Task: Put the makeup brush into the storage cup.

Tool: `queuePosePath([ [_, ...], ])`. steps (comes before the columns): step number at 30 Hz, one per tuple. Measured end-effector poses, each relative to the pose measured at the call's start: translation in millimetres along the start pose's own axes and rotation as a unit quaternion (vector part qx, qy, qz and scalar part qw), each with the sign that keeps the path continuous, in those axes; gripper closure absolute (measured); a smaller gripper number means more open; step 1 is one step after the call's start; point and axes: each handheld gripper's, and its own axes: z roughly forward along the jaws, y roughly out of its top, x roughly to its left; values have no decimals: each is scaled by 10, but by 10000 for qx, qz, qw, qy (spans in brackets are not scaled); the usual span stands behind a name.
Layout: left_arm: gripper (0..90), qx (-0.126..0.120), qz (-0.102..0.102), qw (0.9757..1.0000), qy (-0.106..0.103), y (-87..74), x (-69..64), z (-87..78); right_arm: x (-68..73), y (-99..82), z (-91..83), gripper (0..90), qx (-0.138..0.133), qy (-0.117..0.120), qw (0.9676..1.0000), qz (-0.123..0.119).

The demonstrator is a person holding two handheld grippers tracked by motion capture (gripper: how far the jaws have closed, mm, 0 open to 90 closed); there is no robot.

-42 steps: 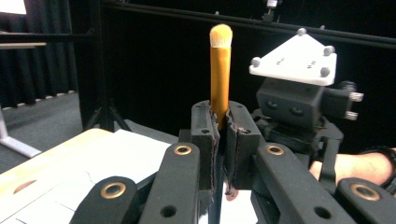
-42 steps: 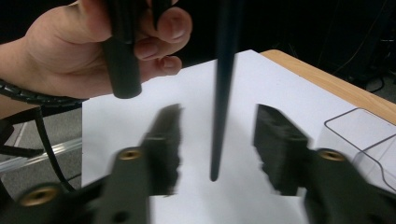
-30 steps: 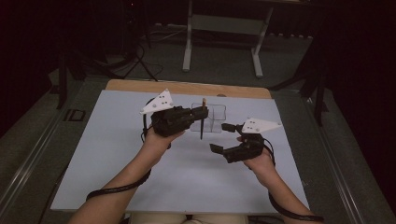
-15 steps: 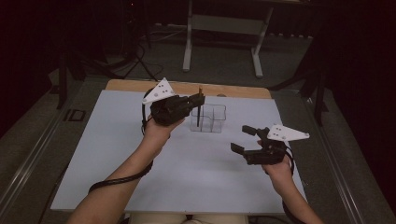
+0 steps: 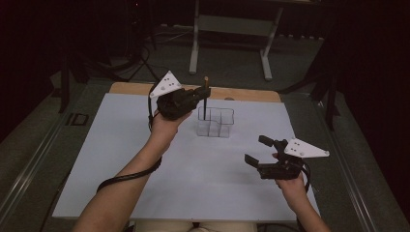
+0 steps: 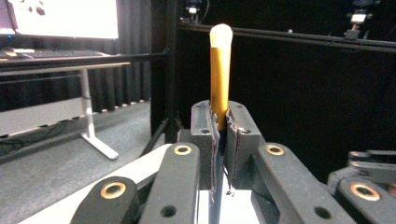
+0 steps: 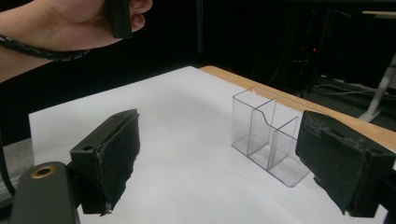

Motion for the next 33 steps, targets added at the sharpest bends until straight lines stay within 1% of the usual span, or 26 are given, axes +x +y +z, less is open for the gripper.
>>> queuePosePath([
  [2, 844, -20, -60, 10000, 7, -4, 20, 27, 1, -11, 3, 139, 36, -7, 10000, -46],
  [4, 843, -23, -88, 10000, 13, -20, 42, 68, -1, -17, 0, 139, 18, 11, 10000, -12],
  [5, 843, -23, -88, 10000, 13, -20, 42, 68, -1, -17, 0, 139, 18, 11, 10000, -12],
  [6, 843, -5, -85, 9999, 53, -33, 64, 112, -2, -17, 1, 138, 30, 7, 10000, -18],
  [7, 843, -14, -110, 9999, 46, -36, 77, 128, 0, -18, 0, 139, 23, 20, 10000, -21],
  [9, 843, -18, -103, 9999, 94, -40, 108, 169, 1, -19, -1, 138, 17, 15, 10000, -15],
  [10, 843, -51, -131, 9999, 75, -42, 123, 190, 2, -18, -1, 138, 28, 12, 10000, -28],
  [11, 843, -22, -89, 9999, 120, -40, 135, 217, 4, -19, -2, 137, 21, 26, 10000, -31],
  [12, 843, -22, -89, 9999, 120, -40, 135, 217, 5, -18, -3, 137, 33, 19, 10000, -41],
  [14, 843, -1, -11, 9999, 158, -42, 156, 272, 8, -18, -4, 137, 36, 43, 10000, -56],
  [16, 843, -11, 12, 9999, 163, -42, 181, 306, 7, -21, -5, 137, 36, 34, 10000, -64],
  [22, 843, -25, 15, 9996, 263, -42, 286, 400, 6, -33, -5, 137, 67, 44, 9999, -71],
  [23, 843, -25, 15, 9996, 263, -42, 286, 400, 6, -33, -5, 137, 67, 44, 9999, -71],
  [24, 843, -48, 56, 9995, 291, -44, 322, 432, 6, -33, -7, 137, 59, 52, 10000, -52],
  [27, 842, -16, 67, 9993, 363, -44, 354, 465, -3, -37, -10, 137, 45, 58, 10000, -45],
  [29, 842, -67, 0, 9994, 344, -51, 380, 475, -6, -41, -5, 137, 50, 77, 9999, -43],
  [31, 841, -71, -8, 9994, 334, -65, 401, 493, -4, -43, 1, 137, 83, 81, 9999, -48],
  [32, 841, -43, 34, 9992, 392, -79, 406, 509, -4, -44, 4, 137, 103, 99, 9999, -68],
  [33, 841, -15, 29, 9993, 380, -91, 418, 521, 4, -46, 9, 136, 115, 88, 9999, -87],
])
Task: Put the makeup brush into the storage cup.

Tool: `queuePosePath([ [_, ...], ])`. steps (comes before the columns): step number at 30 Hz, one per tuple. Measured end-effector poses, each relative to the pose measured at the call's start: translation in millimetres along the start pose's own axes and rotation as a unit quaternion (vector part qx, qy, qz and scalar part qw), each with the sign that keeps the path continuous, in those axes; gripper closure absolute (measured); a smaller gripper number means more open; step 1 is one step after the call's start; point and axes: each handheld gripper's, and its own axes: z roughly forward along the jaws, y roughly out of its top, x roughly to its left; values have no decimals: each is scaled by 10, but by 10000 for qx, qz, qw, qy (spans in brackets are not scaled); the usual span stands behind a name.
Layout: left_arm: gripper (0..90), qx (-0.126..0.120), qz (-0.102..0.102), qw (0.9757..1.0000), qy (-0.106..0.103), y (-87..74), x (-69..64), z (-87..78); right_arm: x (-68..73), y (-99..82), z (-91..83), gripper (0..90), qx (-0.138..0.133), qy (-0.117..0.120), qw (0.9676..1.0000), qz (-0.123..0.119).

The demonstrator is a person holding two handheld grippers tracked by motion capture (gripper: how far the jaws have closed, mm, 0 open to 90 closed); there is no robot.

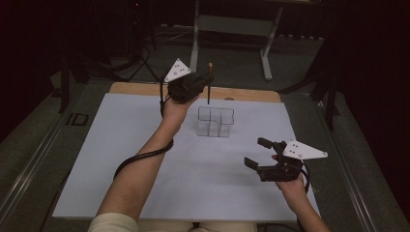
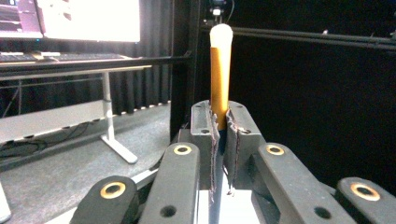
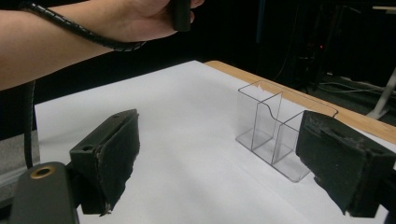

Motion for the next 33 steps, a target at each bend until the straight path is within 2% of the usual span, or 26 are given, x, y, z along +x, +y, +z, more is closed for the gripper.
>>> queuePosePath([
  [5, 841, 31, -84, 9999, 66, -84, 47, 52, 4, -1, 8, 137, 10, 25, 10000, 3],
  [9, 841, 97, -73, 9998, 172, -151, 66, 96, 1, -5, 16, 137, 42, 43, 10000, 5],
  [15, 840, 146, -159, 9995, 216, -211, 104, 125, -2, -9, 19, 137, 49, 58, 10000, 22],
  [21, 836, 233, -104, 9994, 228, -256, 125, 141, -3, -12, 22, 137, 73, 54, 10000, 4],
  [22, 823, 234, -140, 9995, 166, -257, 132, 144, -4, -11, 22, 137, 69, 71, 10000, 7],
  [23, 734, 235, -135, 9995, 130, -258, 139, 147, -3, -9, 21, 137, 71, 65, 10000, -2],
  [26, 599, 194, -122, 9997, 108, -257, 146, 133, -6, -10, 23, 137, 67, 68, 10000, 7],
  [28, 593, 176, -127, 9997, 86, -252, 149, 117, -8, -11, 25, 137, 68, 75, 9999, 12],
  [33, 511, 143, -155, 9997, 148, -237, 139, 69, -11, -7, 25, 137, 59, 71, 10000, 23],
])
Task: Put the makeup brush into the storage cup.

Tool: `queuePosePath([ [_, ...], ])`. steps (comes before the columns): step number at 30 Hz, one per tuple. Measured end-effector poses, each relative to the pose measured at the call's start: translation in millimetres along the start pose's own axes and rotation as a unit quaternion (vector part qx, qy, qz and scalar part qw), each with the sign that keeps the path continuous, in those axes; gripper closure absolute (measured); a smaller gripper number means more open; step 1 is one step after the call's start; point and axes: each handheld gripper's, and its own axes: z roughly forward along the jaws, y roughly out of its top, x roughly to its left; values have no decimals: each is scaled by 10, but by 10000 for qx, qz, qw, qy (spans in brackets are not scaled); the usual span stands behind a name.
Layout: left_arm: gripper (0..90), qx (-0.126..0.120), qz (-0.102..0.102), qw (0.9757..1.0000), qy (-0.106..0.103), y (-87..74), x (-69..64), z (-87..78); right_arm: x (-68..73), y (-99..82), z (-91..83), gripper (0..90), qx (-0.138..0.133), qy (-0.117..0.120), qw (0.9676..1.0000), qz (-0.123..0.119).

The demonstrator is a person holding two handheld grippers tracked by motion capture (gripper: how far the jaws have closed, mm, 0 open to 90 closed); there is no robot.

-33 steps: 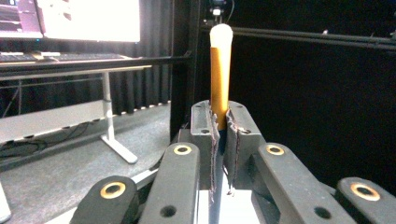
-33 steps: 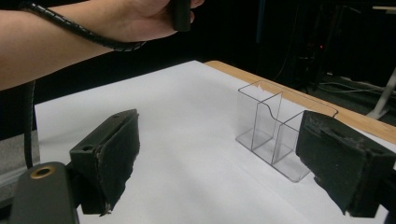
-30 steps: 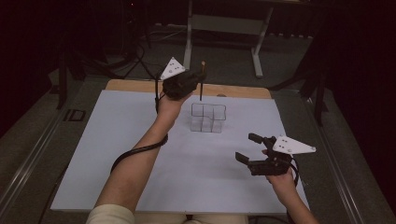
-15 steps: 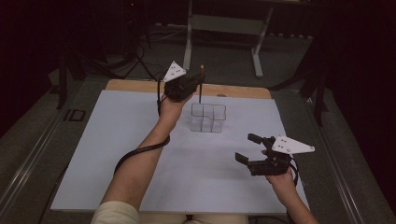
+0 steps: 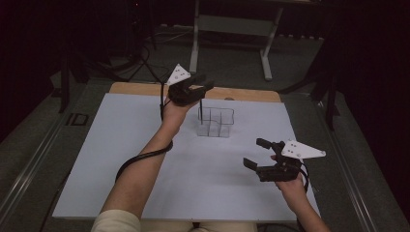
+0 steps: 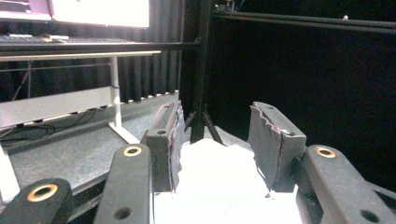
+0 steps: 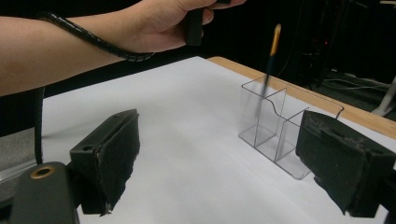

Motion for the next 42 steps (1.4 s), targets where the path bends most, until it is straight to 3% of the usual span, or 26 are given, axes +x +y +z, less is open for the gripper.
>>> queuePosePath([
  [4, 456, 9, -155, 9999, -28, 24, -7, -82, -2, 0, 0, 137, -12, 5, 10000, 13],
  [6, 439, 2, -125, 9999, -32, 38, -19, -113, -4, 1, -2, 137, -7, -19, 10000, 13],
  [10, 314, -54, -139, 9992, -374, 60, -13, -160, -13, 5, -7, 137, -46, -30, 10000, 45],
  [12, 251, -45, -305, 9982, -512, 76, -11, -179, -20, 8, -5, 137, -65, -1, 9999, 87],
  [14, 199, 49, -426, 9973, -591, 90, -11, -190, -18, 10, 0, 137, -56, -18, 9999, 83],
  [17, 138, 212, -361, 9977, -535, 100, -26, -206, -15, 13, 4, 137, -56, -33, 10000, 64],
  [20, 73, 380, -495, 9955, -710, 100, -42, -244, -16, 11, 4, 137, -64, -61, 9999, 52],
  [22, 30, 460, -368, 9959, -688, 96, -66, -272, -21, 6, 4, 137, -73, -80, 9999, 36],
  [30, 22, 429, -30, 9970, -647, 98, -101, -427, -49, -9, 8, 137, -107, -125, 9998, 57],
  [42, 21, 369, -9, 9954, -888, 104, -129, -683, -75, -34, 5, 138, -108, -167, 9997, 135],
])
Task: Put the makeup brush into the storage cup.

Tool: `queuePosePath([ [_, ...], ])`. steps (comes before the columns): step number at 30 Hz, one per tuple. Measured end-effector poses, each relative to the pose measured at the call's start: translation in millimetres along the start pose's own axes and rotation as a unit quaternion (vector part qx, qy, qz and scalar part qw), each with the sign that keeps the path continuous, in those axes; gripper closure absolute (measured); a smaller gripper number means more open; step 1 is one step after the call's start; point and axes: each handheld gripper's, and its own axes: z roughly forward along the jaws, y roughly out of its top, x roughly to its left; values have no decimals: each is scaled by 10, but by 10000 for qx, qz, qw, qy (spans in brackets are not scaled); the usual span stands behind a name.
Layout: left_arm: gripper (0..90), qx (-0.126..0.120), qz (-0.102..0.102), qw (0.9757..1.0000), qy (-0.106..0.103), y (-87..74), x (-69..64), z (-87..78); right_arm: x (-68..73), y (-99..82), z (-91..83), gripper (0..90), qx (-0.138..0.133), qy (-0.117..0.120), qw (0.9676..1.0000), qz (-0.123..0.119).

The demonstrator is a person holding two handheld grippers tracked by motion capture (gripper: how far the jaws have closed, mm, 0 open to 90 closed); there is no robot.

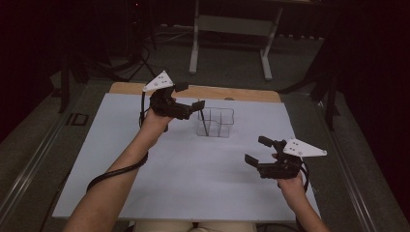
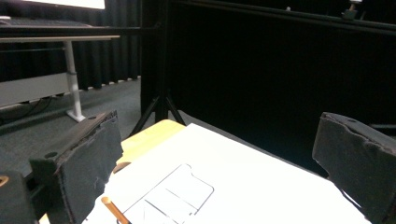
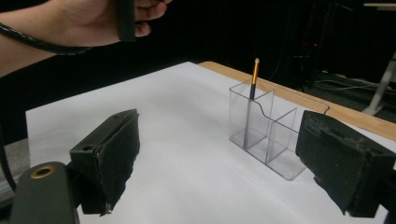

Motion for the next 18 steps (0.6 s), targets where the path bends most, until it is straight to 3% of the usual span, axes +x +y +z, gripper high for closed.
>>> queuePosePath([
  [18, 22, -46, 9, 9999, -153, -118, -181, -335, 2, -19, 21, 138, 17, 34, 10000, -4],
])
